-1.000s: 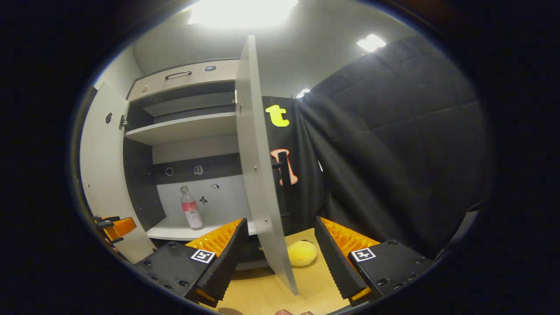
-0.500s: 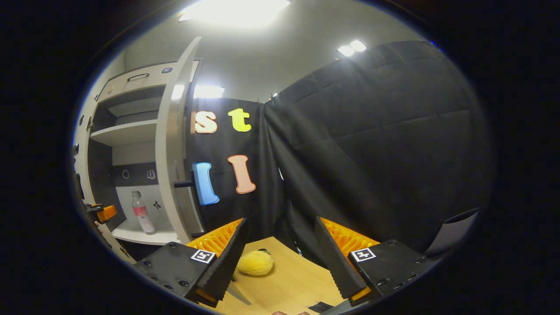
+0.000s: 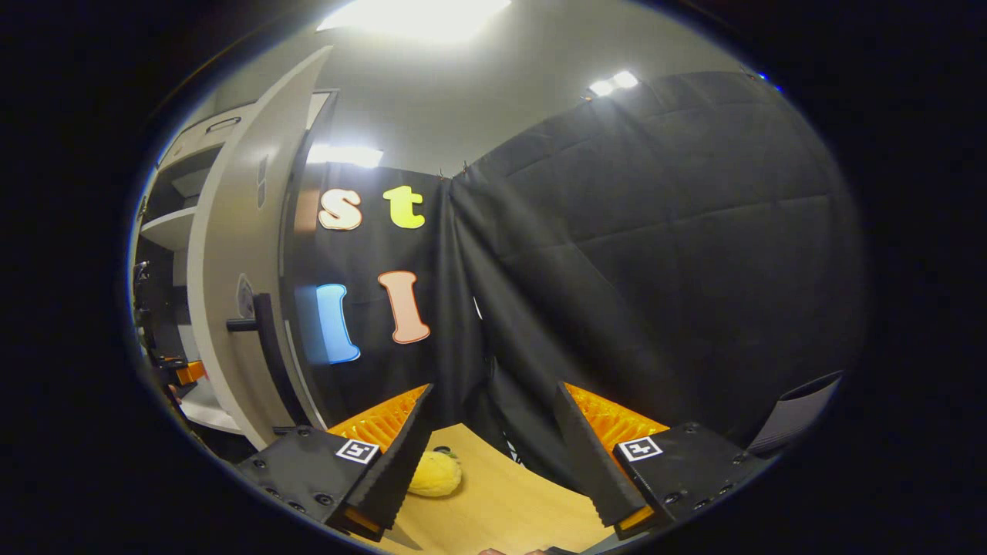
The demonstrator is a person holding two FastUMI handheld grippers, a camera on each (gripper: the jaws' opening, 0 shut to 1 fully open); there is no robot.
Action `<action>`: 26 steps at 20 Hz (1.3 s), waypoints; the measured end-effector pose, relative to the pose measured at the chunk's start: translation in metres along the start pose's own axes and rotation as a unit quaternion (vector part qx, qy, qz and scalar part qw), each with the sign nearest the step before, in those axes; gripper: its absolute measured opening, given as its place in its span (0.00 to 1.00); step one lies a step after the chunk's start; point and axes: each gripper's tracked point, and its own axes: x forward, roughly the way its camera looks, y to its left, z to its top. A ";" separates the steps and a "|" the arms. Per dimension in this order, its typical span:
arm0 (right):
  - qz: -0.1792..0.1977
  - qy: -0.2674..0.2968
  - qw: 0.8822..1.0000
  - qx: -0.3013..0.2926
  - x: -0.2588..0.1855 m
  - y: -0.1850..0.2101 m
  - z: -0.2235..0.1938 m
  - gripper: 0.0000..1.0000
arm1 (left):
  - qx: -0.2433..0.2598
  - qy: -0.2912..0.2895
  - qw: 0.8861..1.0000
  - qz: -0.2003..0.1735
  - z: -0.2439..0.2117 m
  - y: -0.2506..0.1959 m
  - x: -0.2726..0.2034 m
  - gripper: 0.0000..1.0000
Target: Grasp the bottle in the cabinet with the left hand and place it on the coaster, then close the right door with the right hand and the left door with the left hand.
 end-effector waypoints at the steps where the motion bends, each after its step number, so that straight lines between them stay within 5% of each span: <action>1: -0.004 0.002 1.000 0.001 0.003 -0.004 -0.003 0.96 | -0.002 0.002 1.000 -0.007 -0.002 -0.004 0.009 0.93; 11: -0.018 0.013 1.000 0.005 0.035 -0.019 -0.012 0.96 | 0.027 0.009 1.000 0.005 -0.017 0.002 0.067 0.93; 12: -0.018 0.014 1.000 0.001 0.038 -0.020 -0.013 0.97 | 0.029 0.011 0.999 0.008 -0.017 0.004 0.070 1.00; 15: -0.013 0.021 1.000 -0.006 0.049 -0.018 -0.020 0.96 | 0.027 0.011 0.999 0.014 -0.017 0.005 0.070 0.71; 26: 0.002 0.027 1.000 0.013 0.042 -0.010 -0.019 0.92 | 0.014 -0.013 0.999 -0.029 0.025 -0.010 0.012 0.71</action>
